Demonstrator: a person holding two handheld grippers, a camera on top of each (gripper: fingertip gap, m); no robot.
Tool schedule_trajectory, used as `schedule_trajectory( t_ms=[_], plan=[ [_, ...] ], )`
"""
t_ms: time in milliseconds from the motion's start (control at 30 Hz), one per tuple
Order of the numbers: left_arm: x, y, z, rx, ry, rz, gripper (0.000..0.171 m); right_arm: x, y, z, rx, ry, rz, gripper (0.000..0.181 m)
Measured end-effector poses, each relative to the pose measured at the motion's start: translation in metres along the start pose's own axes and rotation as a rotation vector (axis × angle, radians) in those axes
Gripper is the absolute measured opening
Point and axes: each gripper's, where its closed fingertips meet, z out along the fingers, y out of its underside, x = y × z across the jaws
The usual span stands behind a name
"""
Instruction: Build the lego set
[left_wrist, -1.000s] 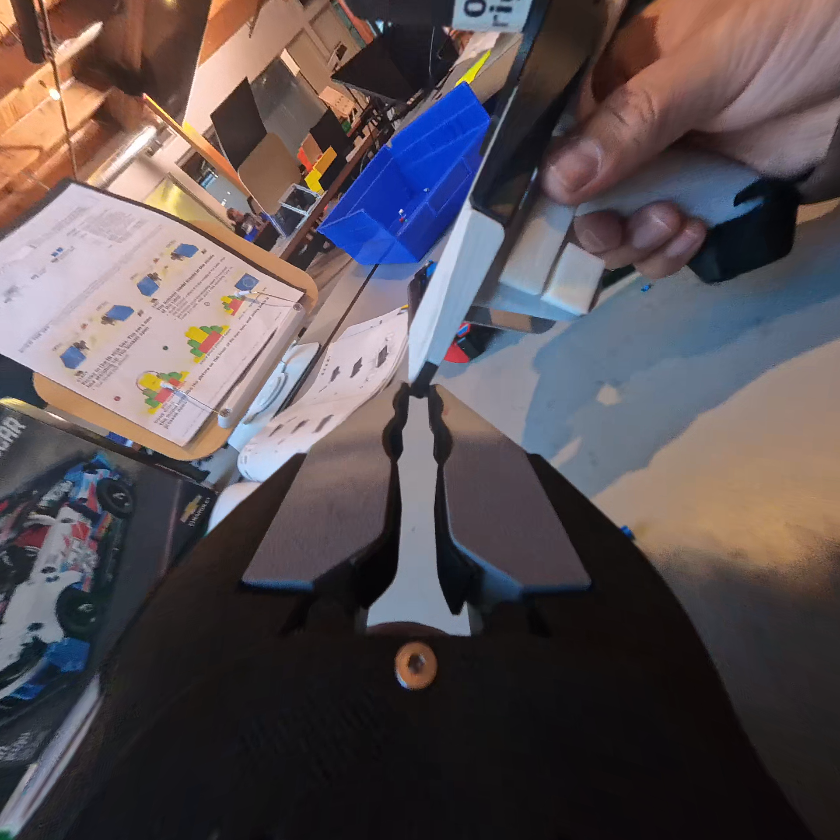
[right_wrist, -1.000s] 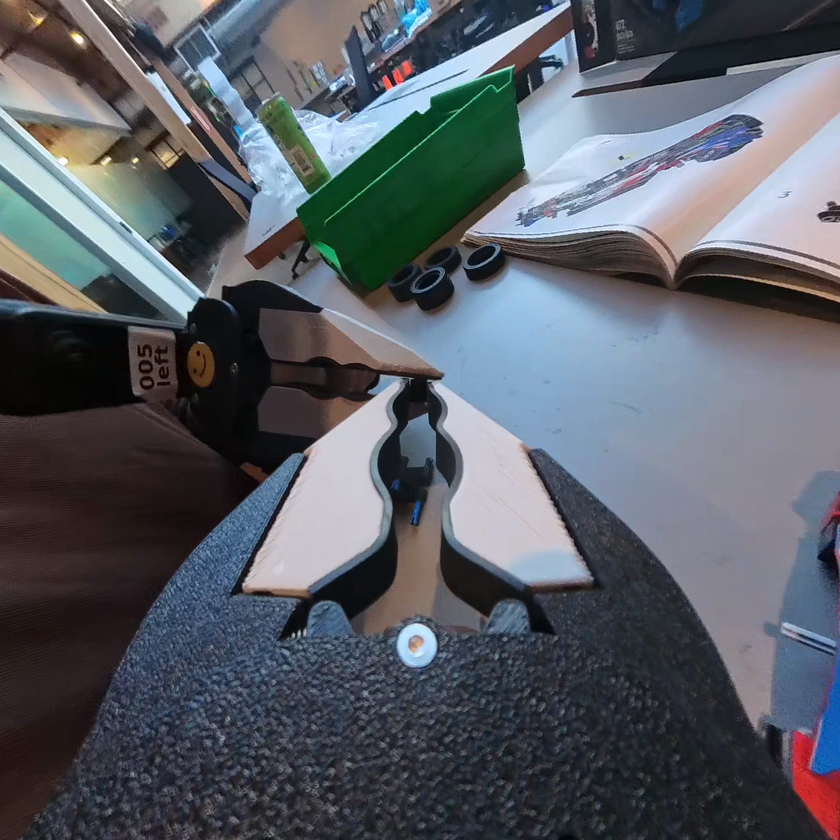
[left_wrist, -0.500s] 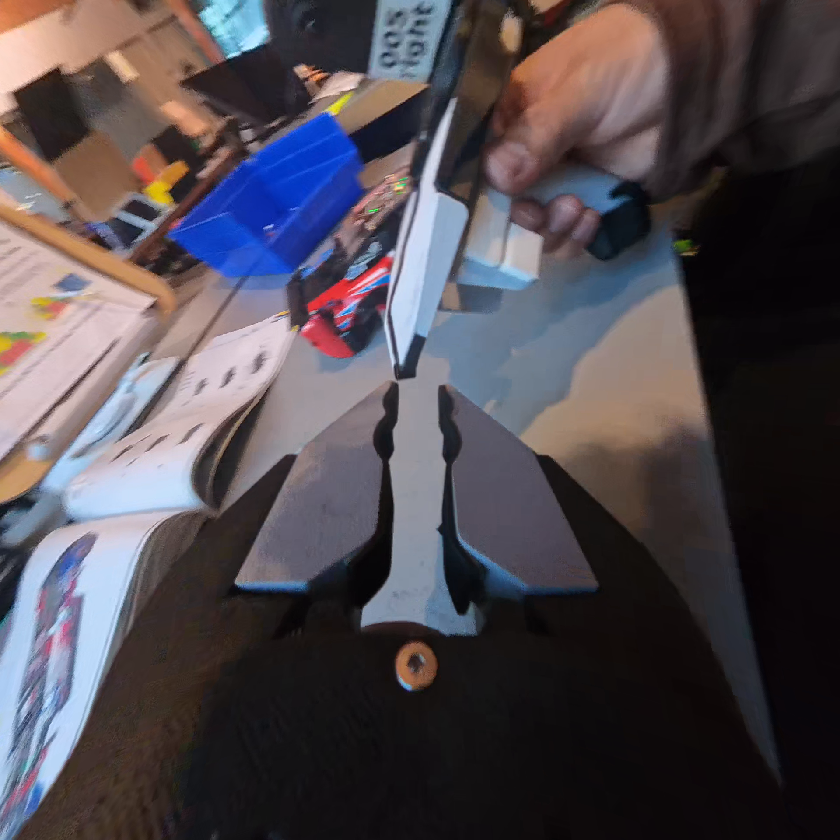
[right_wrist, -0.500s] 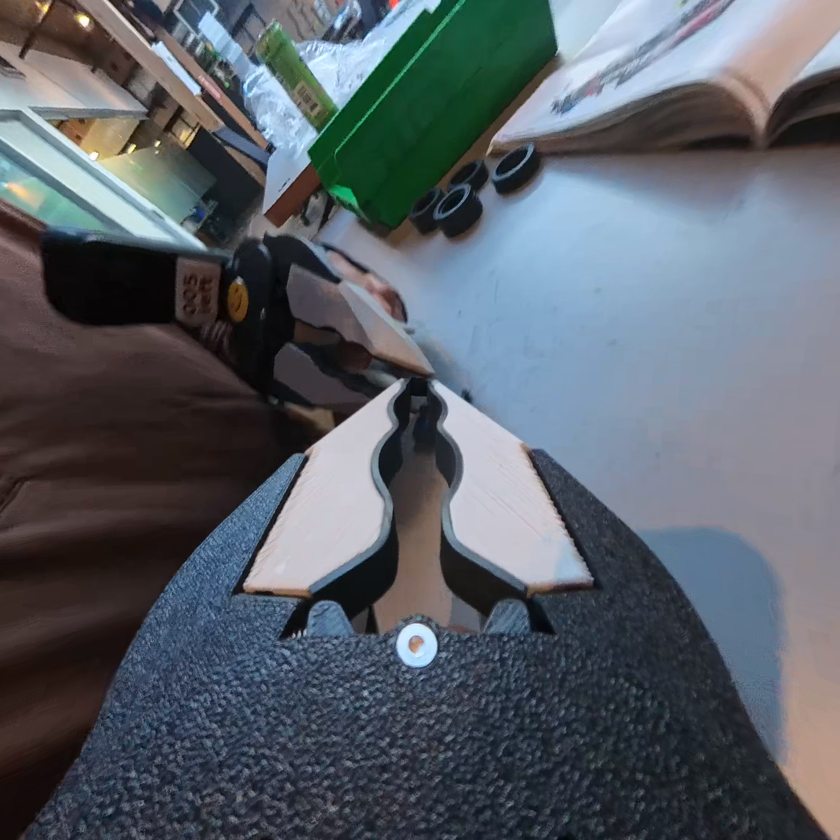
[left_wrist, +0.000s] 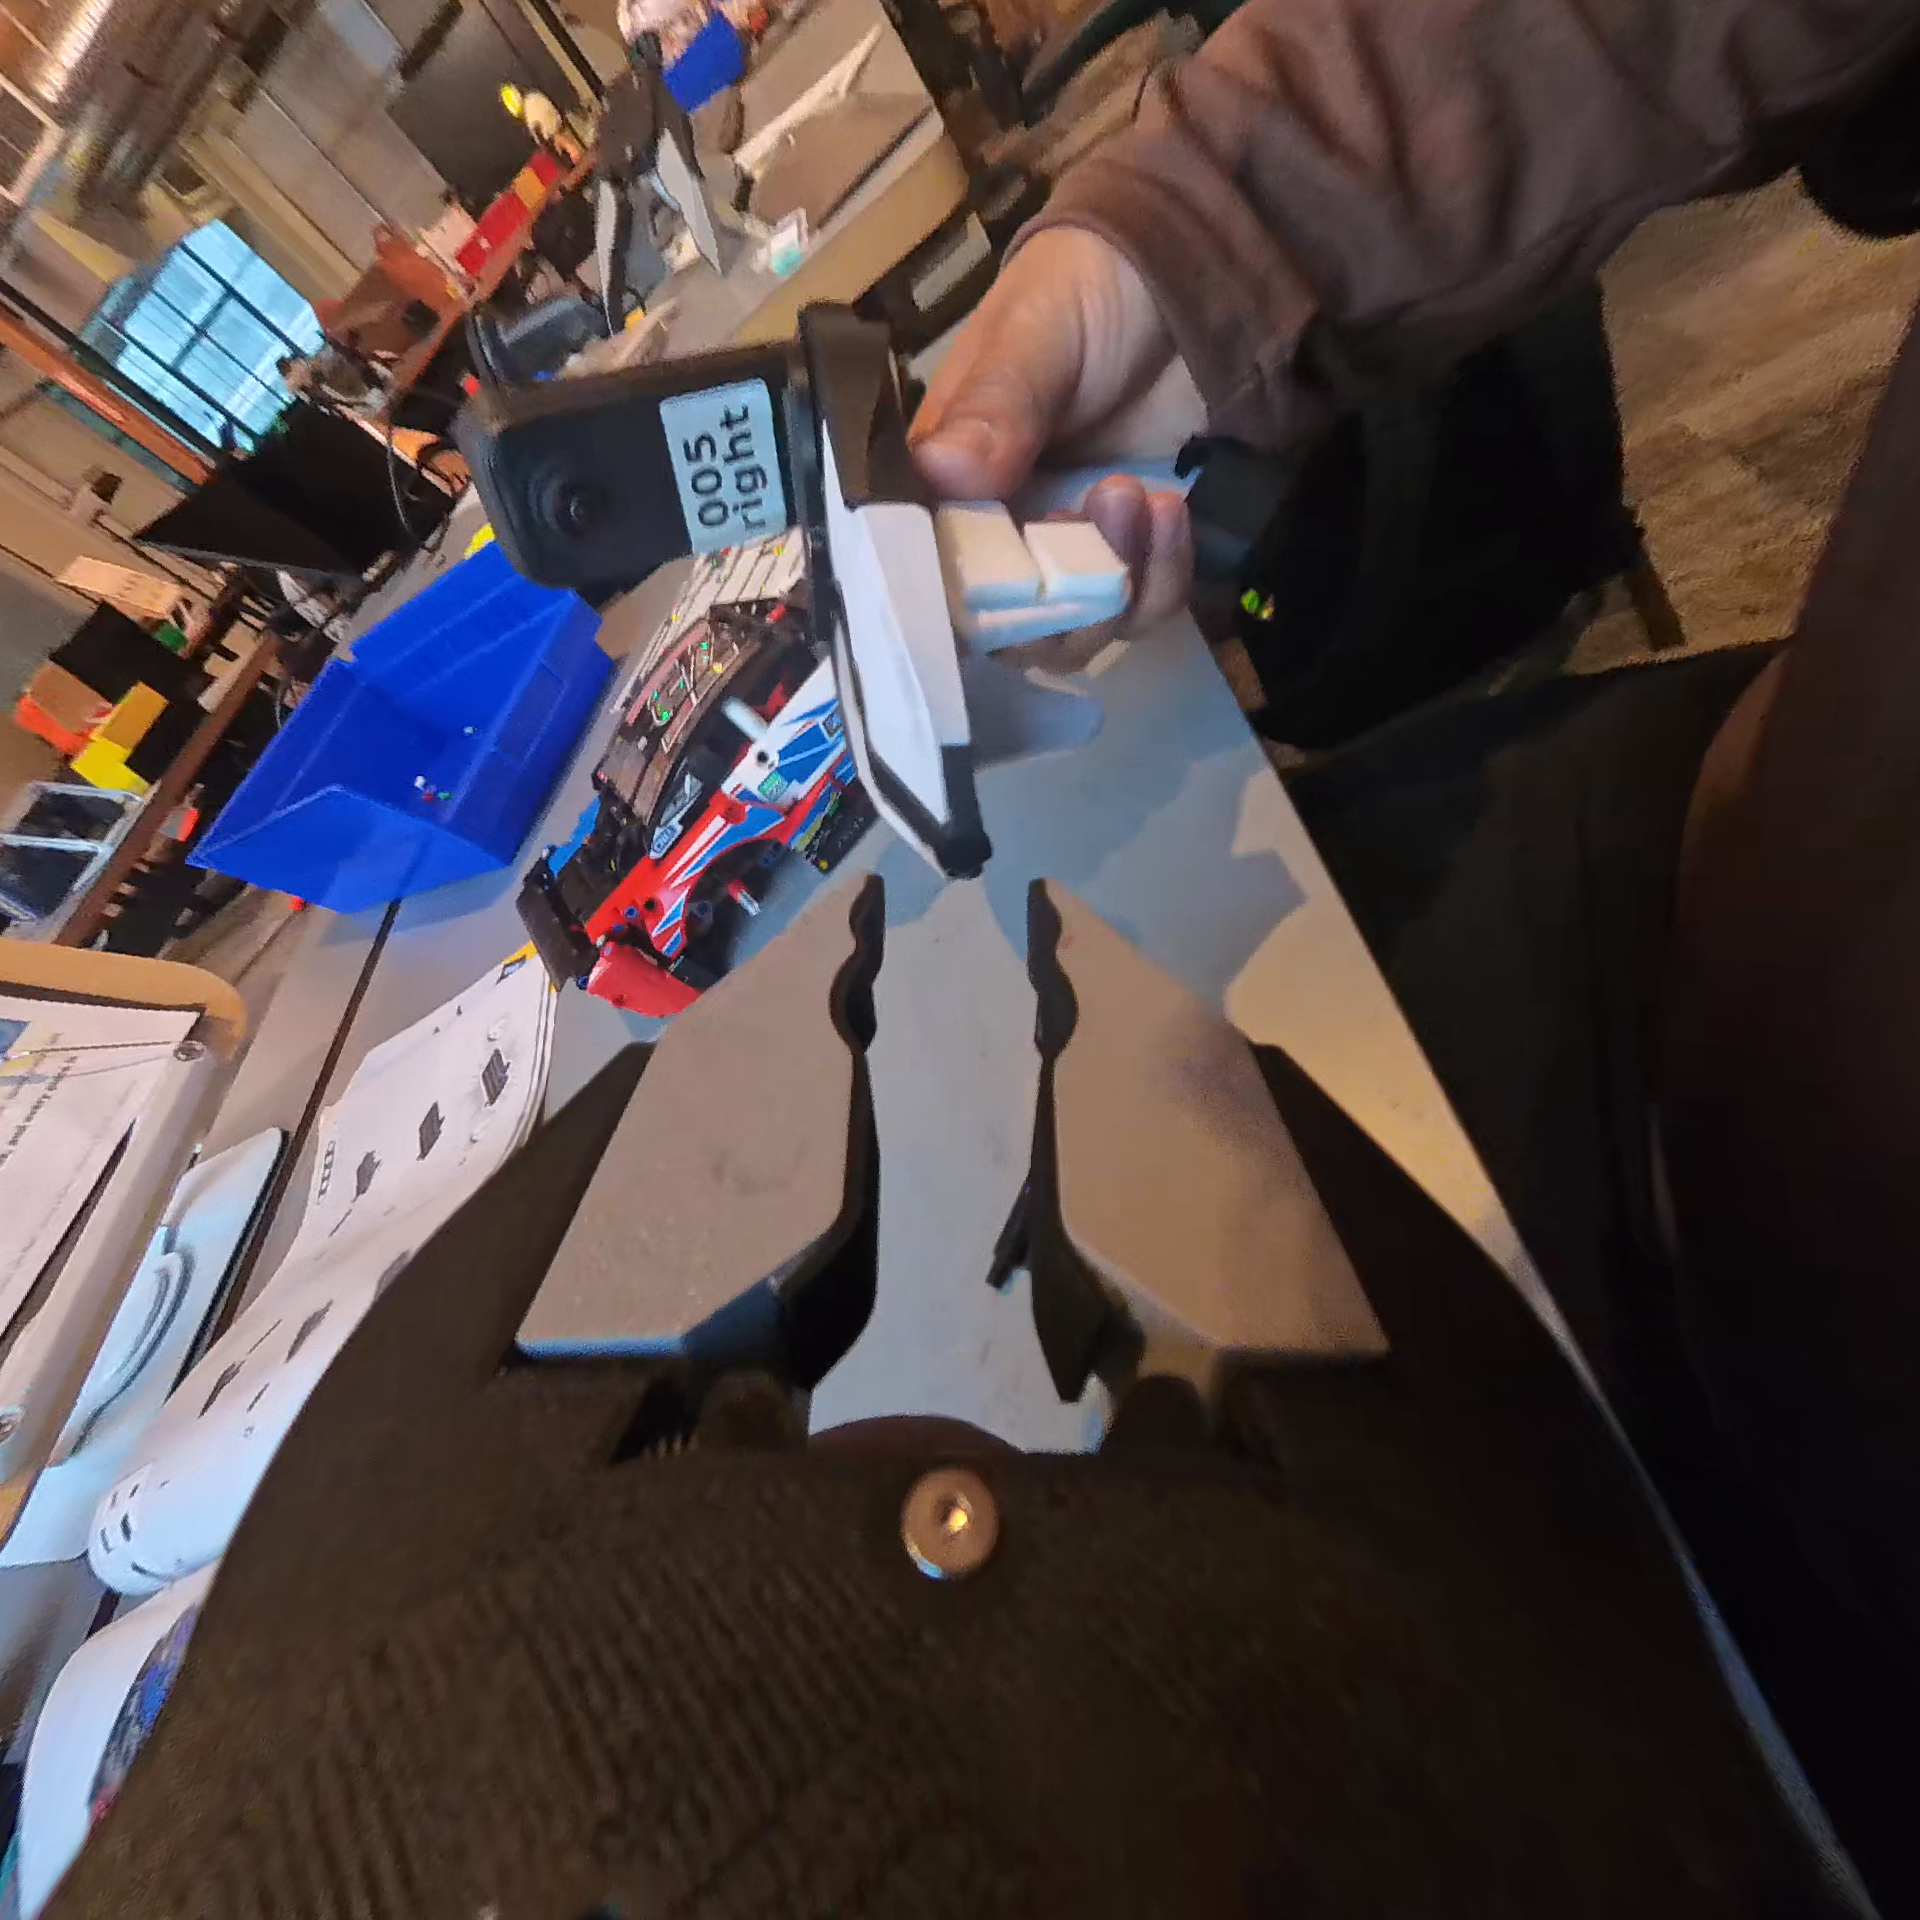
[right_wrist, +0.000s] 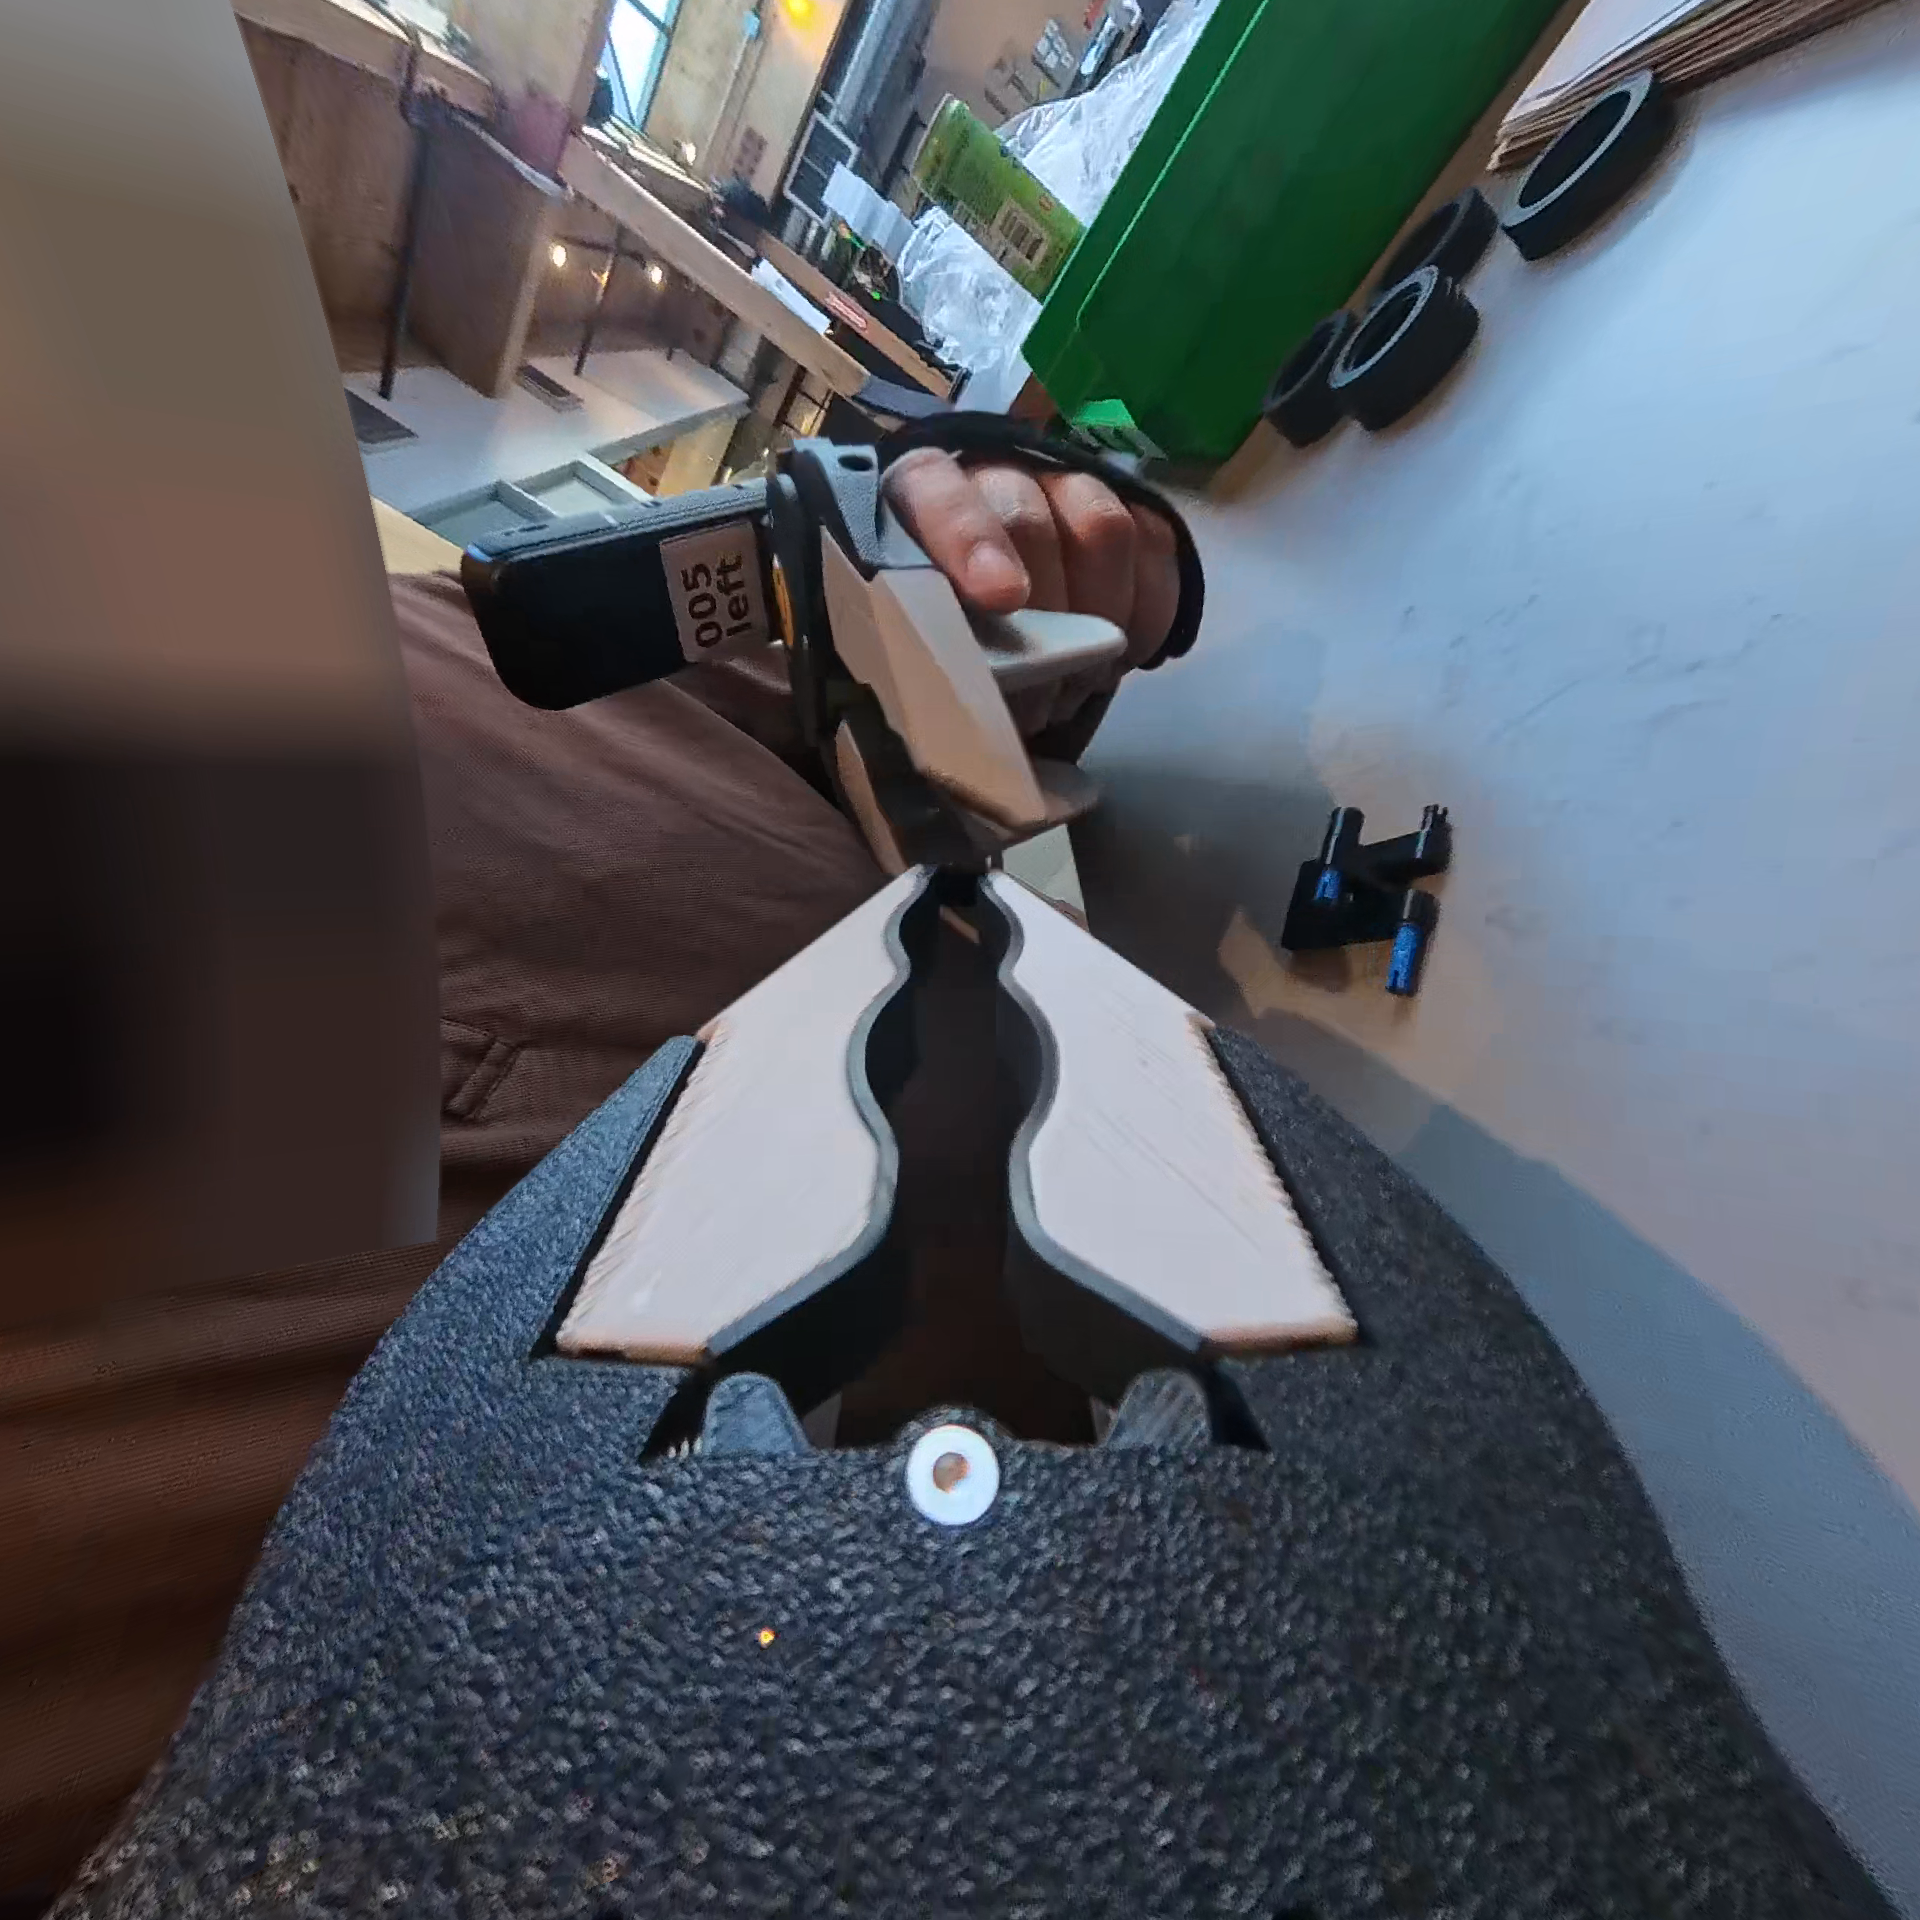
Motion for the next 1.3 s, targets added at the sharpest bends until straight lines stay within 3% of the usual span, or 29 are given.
schedule_trajectory(
  t_ms=[167,300,533,800,1100,1200,1300],
  plan=[
    [0.010,-0.005,-0.001,0.019,0.025,-0.025,0.021,0.004,0.005,0.006,-0.020,0.003,0.022,0.007],
    [0.005,0.002,-0.003,-0.003,-0.009,-0.030,0.007,0.007,0.004,0.006,0.012,-0.011,0.072,0.007],
    [-0.014,0.003,-0.005,0.035,-0.218,-0.094,0.005,0.008,-0.014,0.003,0.201,-0.063,0.130,0.007],
    [-0.032,0.004,-0.003,0.003,-0.483,-0.111,0.005,0.011,-0.031,-0.003,0.361,0.004,0.069,0.007],
    [-0.025,0.007,0.004,0.004,-0.472,-0.126,0.005,0.016,-0.022,-0.005,0.251,0.164,-0.106,0.007],
    [-0.023,0.015,0.007,-0.025,-0.456,-0.165,0.005,0.025,-0.019,-0.004,0.191,0.290,-0.201,0.007],
    [-0.013,0.023,0.012,-0.046,-0.343,-0.240,0.016,0.035,-0.010,-0.004,0.101,0.368,-0.209,0.007]
  ],
)
